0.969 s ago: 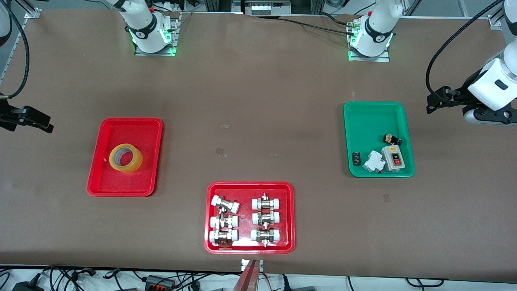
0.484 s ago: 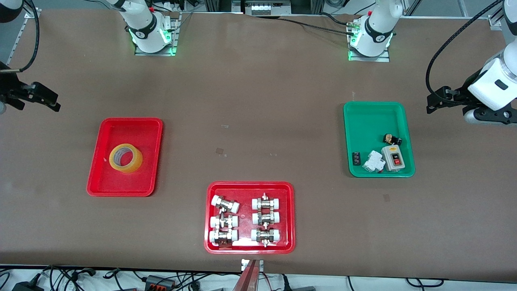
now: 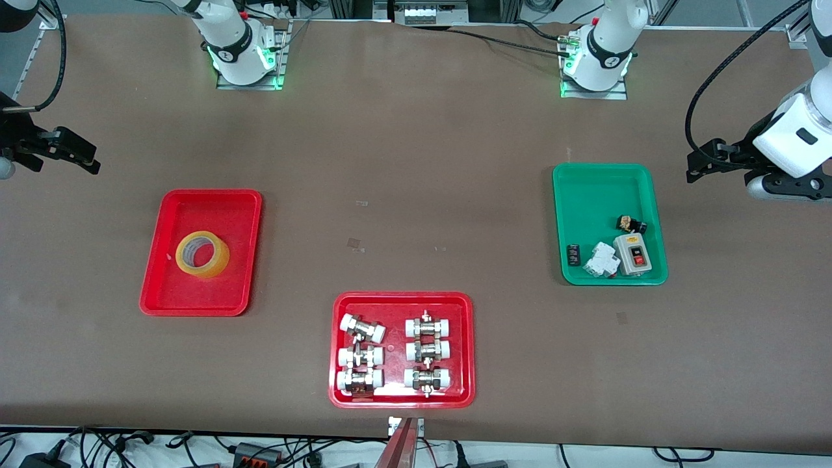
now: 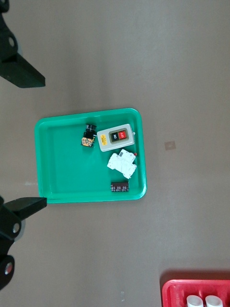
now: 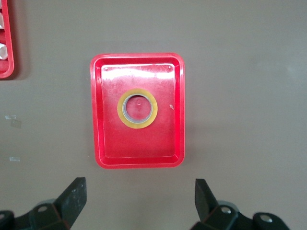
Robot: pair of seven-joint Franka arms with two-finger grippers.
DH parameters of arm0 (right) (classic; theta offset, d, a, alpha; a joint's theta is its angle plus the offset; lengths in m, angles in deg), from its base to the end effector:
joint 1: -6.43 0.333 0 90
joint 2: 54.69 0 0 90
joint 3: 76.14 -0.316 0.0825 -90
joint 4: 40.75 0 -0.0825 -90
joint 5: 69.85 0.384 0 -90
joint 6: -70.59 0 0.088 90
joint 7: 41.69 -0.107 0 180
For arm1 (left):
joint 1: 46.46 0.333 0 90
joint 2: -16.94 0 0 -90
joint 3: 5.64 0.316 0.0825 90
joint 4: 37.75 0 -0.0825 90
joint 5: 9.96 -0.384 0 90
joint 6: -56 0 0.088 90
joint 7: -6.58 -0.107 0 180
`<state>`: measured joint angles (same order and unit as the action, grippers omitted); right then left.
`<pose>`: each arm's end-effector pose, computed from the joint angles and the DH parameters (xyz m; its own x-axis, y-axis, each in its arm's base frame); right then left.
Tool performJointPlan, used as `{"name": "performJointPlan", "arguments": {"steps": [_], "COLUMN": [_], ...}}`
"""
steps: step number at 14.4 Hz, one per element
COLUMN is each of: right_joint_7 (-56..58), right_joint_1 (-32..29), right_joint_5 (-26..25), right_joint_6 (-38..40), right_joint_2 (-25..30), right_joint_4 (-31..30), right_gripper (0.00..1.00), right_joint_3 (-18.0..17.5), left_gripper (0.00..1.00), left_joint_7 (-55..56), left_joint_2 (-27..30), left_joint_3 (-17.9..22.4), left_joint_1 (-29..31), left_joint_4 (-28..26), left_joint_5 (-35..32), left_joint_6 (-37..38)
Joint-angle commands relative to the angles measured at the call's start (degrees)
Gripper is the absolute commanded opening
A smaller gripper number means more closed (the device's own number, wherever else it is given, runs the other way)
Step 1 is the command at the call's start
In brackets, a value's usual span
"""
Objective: Left arm passes tape to right arm into tray
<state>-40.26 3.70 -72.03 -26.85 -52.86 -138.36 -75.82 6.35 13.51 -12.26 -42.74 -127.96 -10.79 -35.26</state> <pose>0.5528 -0.0331 0.5905 0.9993 -0.0233 0.0279 -0.0244 -0.9990 0.0384 0.5725 -0.0256 0.5911 0.9976 -0.0550 -0.0412 -0.0553 -0.9984 -0.0074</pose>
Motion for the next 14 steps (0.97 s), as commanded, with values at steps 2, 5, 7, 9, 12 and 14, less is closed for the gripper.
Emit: {"name": "performJointPlan", "arguments": {"steps": [2,5,7,9,12,14], "right_joint_7": [0.86,0.33,0.33,0.33,0.33,0.15], "right_joint_1": [-0.87,-0.87,-0.61,-0.61,-0.61,-0.61], "right_joint_5": [-0.02,0.78,0.95,1.13,1.13,1.3], "right_joint_6": [1.38,-0.11,-0.3,-0.21,0.5,0.41], "right_joint_2": [0.54,0.28,0.19,0.19,0.28,0.19], "right_joint_4": [0.4,0.13,0.13,0.13,0.13,0.13], "right_gripper": [1.0,1.0,1.0,1.0,1.0,1.0], "right_joint_3": [-0.76,-0.85,-0.67,-0.67,-0.67,-0.76], "left_gripper": [1.0,1.0,1.0,1.0,1.0,1.0], "left_joint_7": [-0.82,-0.82,-0.82,-0.82,-0.82,-0.82], "left_joint_2": [0.97,0.97,0.97,0.97,0.97,0.97], "left_joint_3": [0.12,0.03,0.12,0.12,0.12,0.12], "left_joint_1": [0.23,0.23,0.23,0.23,0.23,0.23], "left_joint_4": [-0.67,-0.67,-0.67,-0.67,-0.67,-0.67], "left_joint_5": [1.36,1.27,1.27,1.27,1.36,1.36], "left_joint_6": [-0.5,-0.5,-0.5,-0.5,-0.5,-0.5]}}
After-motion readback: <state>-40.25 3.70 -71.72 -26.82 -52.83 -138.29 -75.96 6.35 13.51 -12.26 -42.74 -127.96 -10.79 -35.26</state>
